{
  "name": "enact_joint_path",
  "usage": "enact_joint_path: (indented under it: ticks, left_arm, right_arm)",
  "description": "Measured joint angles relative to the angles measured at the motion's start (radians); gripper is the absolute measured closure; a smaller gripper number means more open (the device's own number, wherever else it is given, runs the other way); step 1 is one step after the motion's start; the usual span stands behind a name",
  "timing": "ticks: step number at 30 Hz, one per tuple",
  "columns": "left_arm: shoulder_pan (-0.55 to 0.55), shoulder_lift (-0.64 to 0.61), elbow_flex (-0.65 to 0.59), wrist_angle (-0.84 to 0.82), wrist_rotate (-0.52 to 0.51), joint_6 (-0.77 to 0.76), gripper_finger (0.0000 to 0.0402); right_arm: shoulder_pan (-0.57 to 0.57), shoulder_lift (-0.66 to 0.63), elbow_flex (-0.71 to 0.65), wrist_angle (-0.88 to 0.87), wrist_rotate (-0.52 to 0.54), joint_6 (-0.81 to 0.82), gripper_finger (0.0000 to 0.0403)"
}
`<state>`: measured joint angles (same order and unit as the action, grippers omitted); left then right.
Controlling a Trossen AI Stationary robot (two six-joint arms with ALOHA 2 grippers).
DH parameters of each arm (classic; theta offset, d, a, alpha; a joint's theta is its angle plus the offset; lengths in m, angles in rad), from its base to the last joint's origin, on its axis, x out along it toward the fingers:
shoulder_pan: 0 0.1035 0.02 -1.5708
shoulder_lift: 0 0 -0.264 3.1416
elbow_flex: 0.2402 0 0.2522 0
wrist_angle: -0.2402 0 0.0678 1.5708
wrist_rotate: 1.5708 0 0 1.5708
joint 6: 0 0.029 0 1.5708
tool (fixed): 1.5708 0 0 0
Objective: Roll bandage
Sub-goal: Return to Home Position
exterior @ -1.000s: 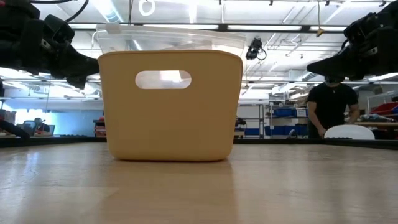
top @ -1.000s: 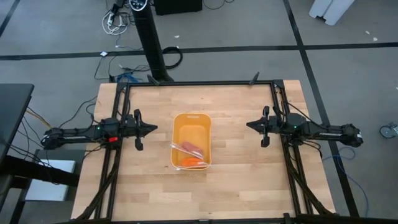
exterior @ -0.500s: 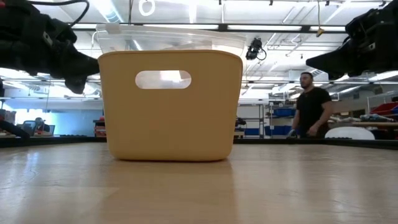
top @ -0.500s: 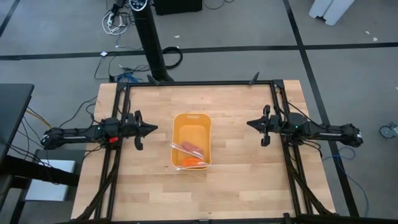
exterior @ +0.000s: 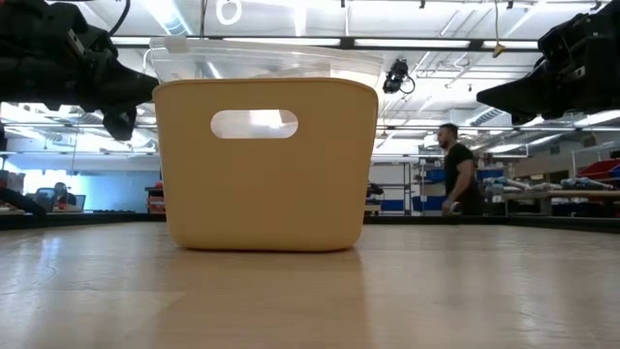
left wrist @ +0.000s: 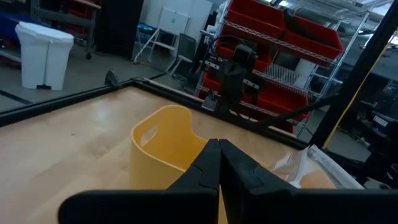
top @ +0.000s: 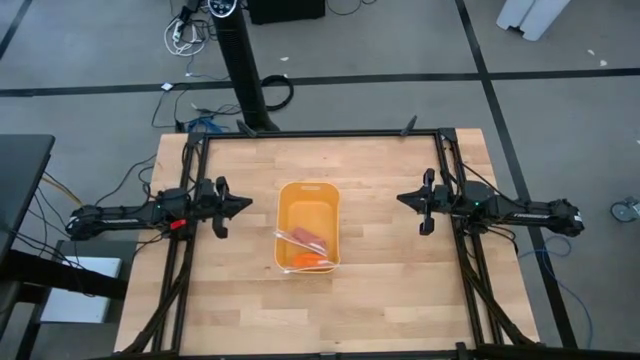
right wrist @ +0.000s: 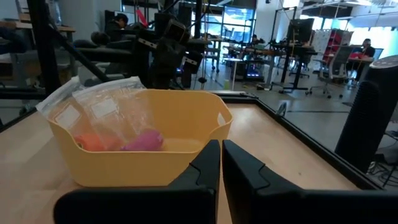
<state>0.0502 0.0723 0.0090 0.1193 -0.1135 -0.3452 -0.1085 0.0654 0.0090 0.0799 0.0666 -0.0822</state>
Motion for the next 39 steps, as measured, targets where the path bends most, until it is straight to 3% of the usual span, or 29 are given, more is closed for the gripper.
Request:
enact_joint_path:
  ticks: [39]
  left_arm:
    - [0.0, 0.0, 0.0, 0.002, 0.001, 0.0, 0.0393]
  right_arm:
    - [0.0, 0.0, 0.0, 0.0, 0.0, 0.0, 0.0388]
